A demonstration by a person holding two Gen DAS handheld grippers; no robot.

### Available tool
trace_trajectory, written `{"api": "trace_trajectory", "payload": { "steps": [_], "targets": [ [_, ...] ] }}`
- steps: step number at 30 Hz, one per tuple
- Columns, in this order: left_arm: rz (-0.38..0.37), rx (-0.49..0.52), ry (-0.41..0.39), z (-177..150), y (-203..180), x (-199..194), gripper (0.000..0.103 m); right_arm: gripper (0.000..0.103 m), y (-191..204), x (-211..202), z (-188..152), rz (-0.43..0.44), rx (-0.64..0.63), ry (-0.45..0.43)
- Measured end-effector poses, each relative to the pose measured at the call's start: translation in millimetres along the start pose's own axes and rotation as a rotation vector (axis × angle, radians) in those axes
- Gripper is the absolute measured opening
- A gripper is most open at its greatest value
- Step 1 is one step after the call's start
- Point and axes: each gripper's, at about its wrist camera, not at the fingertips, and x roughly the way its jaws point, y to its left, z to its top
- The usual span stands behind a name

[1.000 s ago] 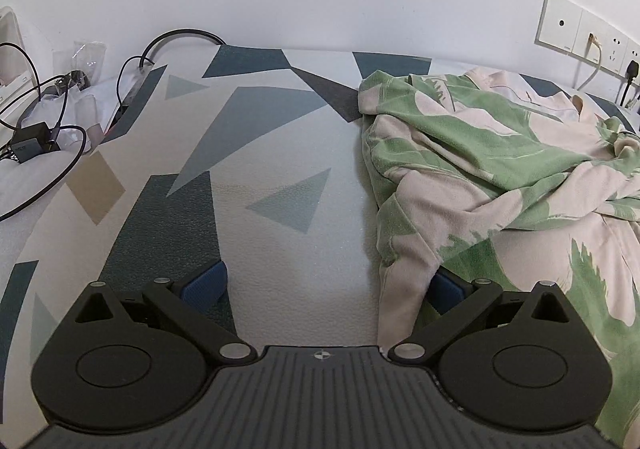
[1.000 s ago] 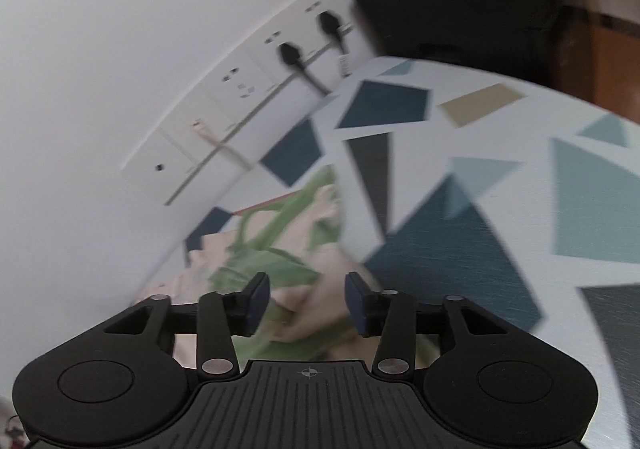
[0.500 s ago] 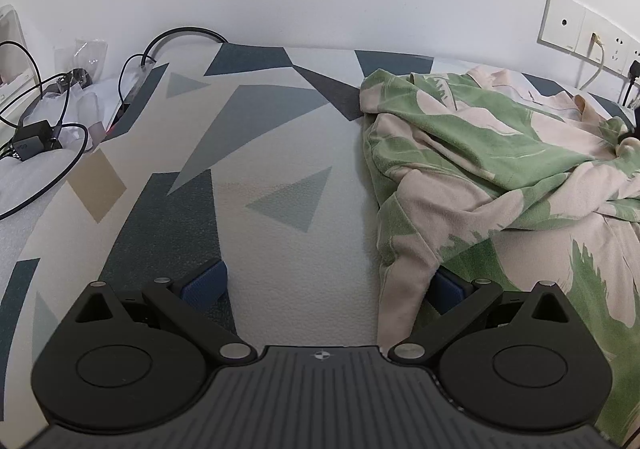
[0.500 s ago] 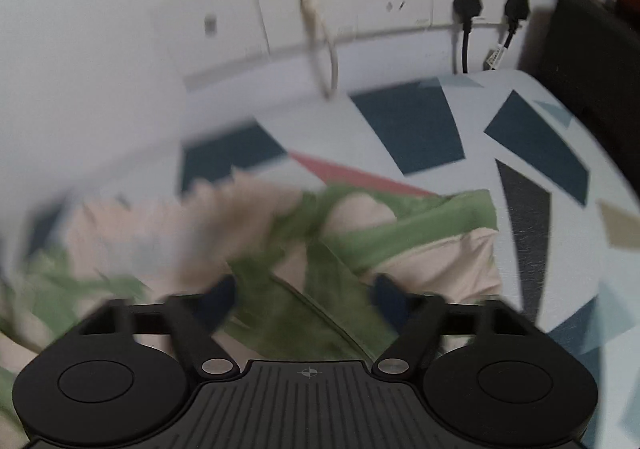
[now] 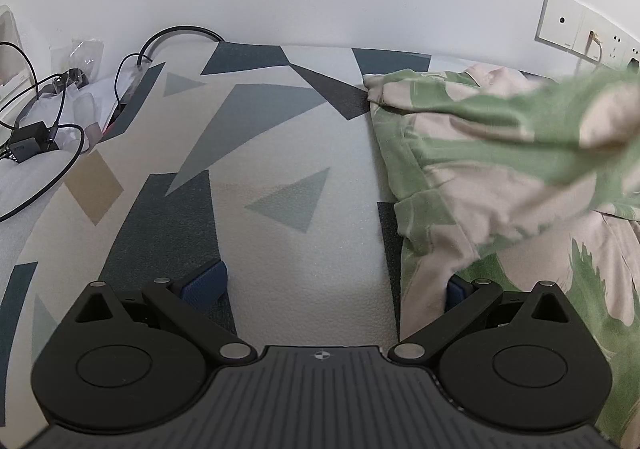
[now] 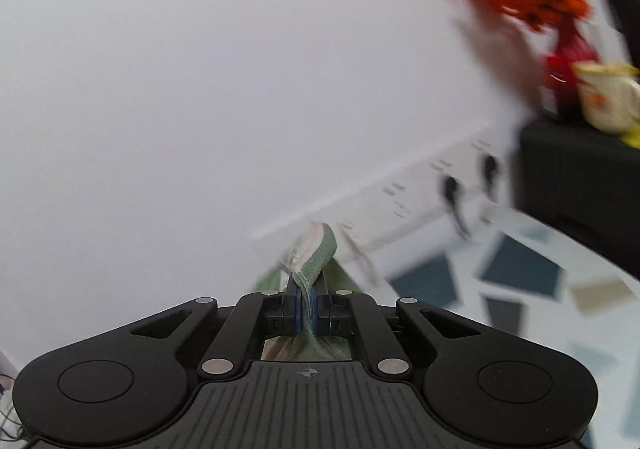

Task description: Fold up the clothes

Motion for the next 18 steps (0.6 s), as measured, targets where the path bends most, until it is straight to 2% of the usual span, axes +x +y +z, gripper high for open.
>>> {"api": "trace_trajectory", "payload": {
  "steps": [2, 4, 7, 10, 14, 15, 18],
  "targets": [
    [-0.003, 0.004, 0.000, 0.3, 0.2, 0.2, 0.103, 0.026, -31.5, -9.3, -24.5, -0.101, 0.011, 0.115],
    [-0.006, 0.009, 0.000, 0.7, 0.3, 0.4, 0.103, 0.027, -61.8, -19.6, -45.9, -0.200, 0.084, 0.193],
    [-0.006, 0.008, 0.002, 1.5, 0.1, 0.7, 0.103, 0.027, -101.5, -42.1, -69.3, -0.292, 0.255, 0.239],
    [-0.002, 0.004, 0.001, 1.7, -0.3, 1.1, 0.103, 0.028, -108.6, -46.8, -68.8, -0.270, 0.325, 0.216],
    [0.002, -0.001, 0.001, 1.9, -0.8, 1.7, 0.103, 0.039, -98.8, -27.6, -57.7, -0.168, 0.355, 0.215],
    [0.003, -0.002, 0.001, 2.0, -0.9, 1.8, 0.103, 0.045, -98.5, -20.3, -56.3, -0.147, 0.369, 0.222],
    [0.007, -0.006, 0.005, 2.6, -1.2, 2.0, 0.103, 0.049, -107.3, 7.6, -53.2, -0.158, 0.438, 0.220]
  ]
}}
